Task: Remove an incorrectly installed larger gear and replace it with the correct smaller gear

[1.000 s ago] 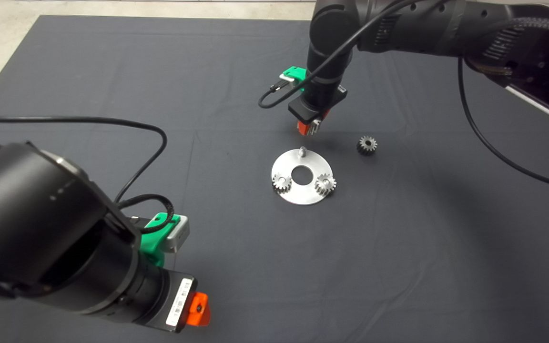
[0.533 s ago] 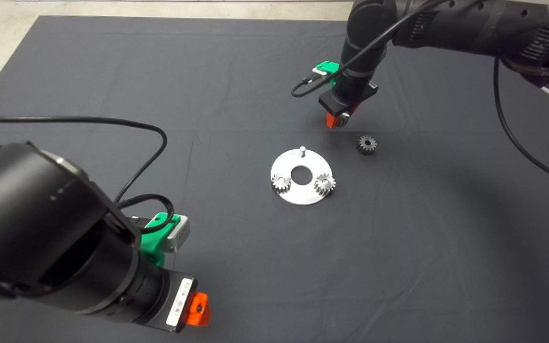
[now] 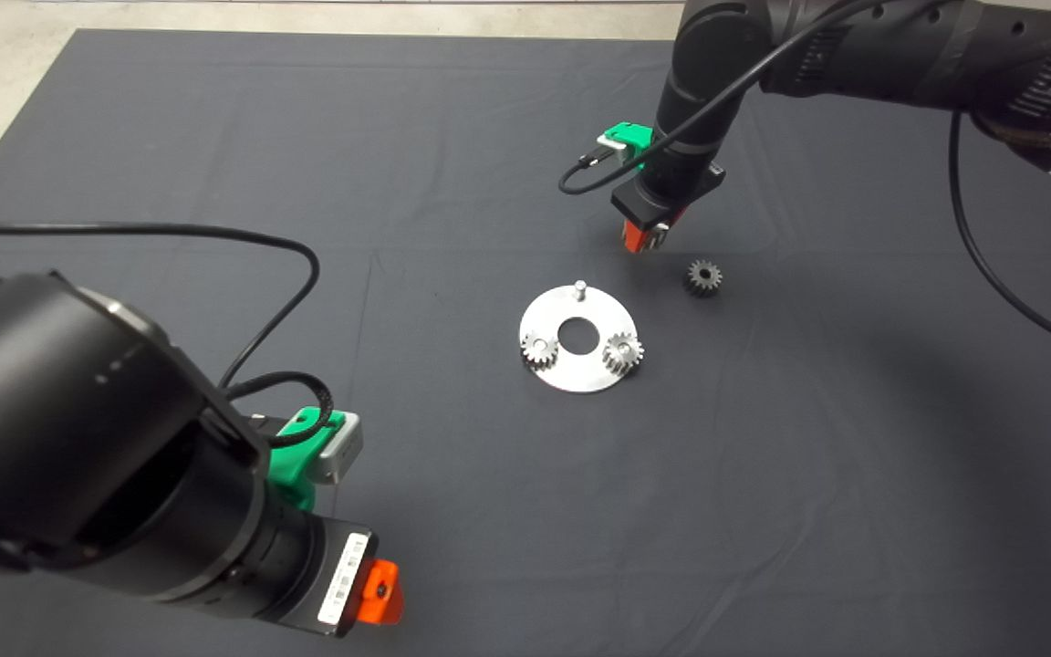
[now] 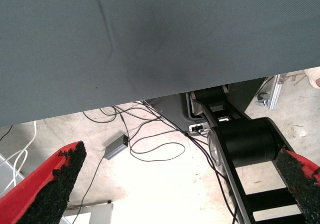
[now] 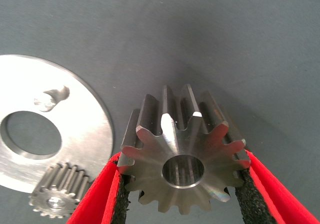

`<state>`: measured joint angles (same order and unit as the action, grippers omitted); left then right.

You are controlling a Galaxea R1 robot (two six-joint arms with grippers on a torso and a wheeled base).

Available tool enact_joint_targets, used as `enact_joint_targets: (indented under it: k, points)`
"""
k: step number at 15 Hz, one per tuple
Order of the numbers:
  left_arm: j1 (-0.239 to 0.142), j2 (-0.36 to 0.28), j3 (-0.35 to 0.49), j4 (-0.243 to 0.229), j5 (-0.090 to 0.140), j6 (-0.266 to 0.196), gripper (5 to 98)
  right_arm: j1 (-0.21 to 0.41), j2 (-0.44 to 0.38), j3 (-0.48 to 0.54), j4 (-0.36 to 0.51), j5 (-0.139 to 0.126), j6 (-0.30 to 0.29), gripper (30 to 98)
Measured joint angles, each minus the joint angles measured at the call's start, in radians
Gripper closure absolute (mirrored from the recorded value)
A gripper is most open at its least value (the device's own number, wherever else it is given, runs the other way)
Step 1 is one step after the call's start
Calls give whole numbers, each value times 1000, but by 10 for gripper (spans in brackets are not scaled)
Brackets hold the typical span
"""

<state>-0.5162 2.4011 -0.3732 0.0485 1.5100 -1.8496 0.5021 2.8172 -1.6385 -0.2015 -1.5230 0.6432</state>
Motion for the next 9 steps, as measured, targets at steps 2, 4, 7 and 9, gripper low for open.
enact_joint_targets:
  k: [2,4,7,9]
  points:
    - [0,0,0,0,0,0,55,0,-17,1,0,-1,0,811]
    - [0,0,0,0,0,0,55,0,-28,1,0,-5,0,812]
    - [0,0,0,0,0,0,55,-1,-30,3,0,-3,1,813]
    - [0,0,0,0,0,0,55,-4,-30,5,0,-2,1,813]
